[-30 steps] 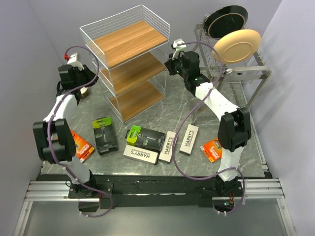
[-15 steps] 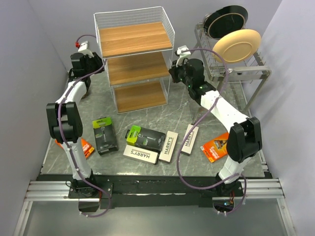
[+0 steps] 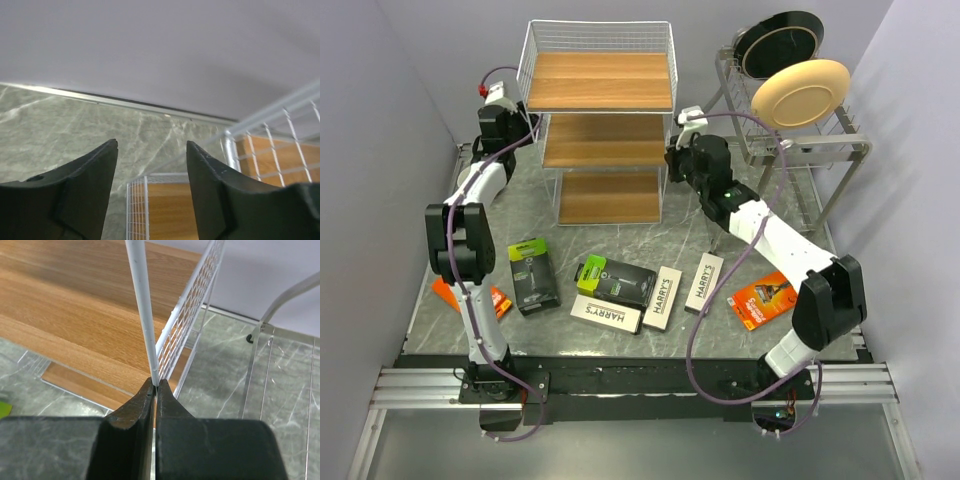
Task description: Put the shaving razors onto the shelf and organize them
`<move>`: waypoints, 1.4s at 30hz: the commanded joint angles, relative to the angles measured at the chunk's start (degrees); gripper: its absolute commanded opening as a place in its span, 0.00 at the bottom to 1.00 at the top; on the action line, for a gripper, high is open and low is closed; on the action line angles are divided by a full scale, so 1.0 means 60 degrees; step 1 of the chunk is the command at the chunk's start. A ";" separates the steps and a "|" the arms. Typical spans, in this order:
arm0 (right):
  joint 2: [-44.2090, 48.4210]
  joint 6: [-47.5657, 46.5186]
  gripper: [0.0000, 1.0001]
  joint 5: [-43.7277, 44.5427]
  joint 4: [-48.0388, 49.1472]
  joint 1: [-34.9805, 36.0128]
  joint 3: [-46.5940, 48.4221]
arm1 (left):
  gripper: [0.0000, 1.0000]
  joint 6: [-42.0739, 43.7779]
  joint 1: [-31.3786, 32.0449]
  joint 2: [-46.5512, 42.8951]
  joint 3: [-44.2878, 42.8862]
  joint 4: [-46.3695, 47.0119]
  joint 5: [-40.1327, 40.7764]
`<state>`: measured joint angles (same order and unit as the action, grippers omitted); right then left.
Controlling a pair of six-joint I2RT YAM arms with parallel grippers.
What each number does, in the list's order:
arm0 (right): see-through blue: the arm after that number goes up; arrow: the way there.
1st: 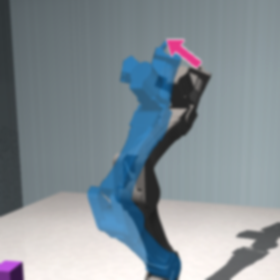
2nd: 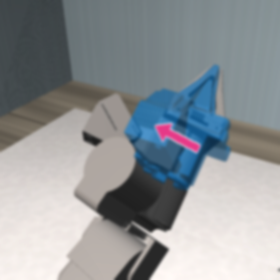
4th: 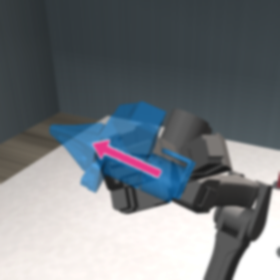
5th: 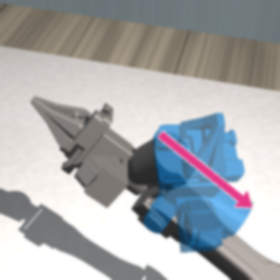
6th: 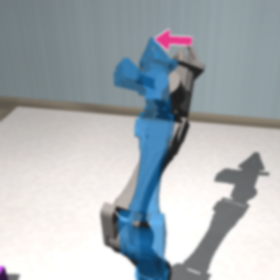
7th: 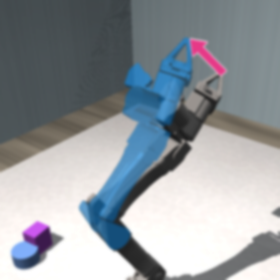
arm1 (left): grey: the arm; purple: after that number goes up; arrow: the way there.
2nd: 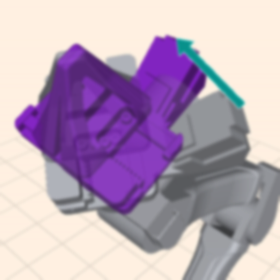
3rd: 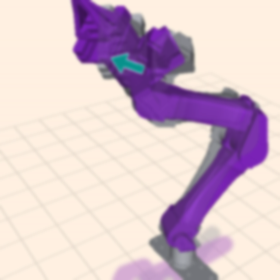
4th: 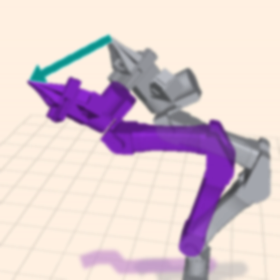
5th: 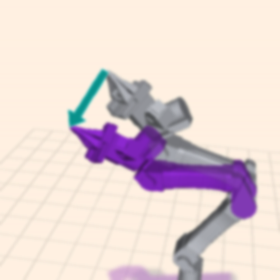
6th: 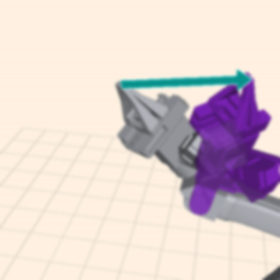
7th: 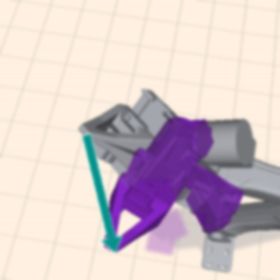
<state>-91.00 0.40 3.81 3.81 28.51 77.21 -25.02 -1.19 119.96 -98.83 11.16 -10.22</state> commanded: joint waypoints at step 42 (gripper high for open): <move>0.1312 -0.2393 0.92 -0.5190 -0.2860 0.2323 -0.1941 | 0.96 -0.0503 -0.2189 -0.9357 0.7973 -0.6022 -0.4199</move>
<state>-81.73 -7.07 -20.93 -10.04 41.85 64.79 -25.28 -15.07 68.34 -53.04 -32.56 -24.53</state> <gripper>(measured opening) 0.902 0.934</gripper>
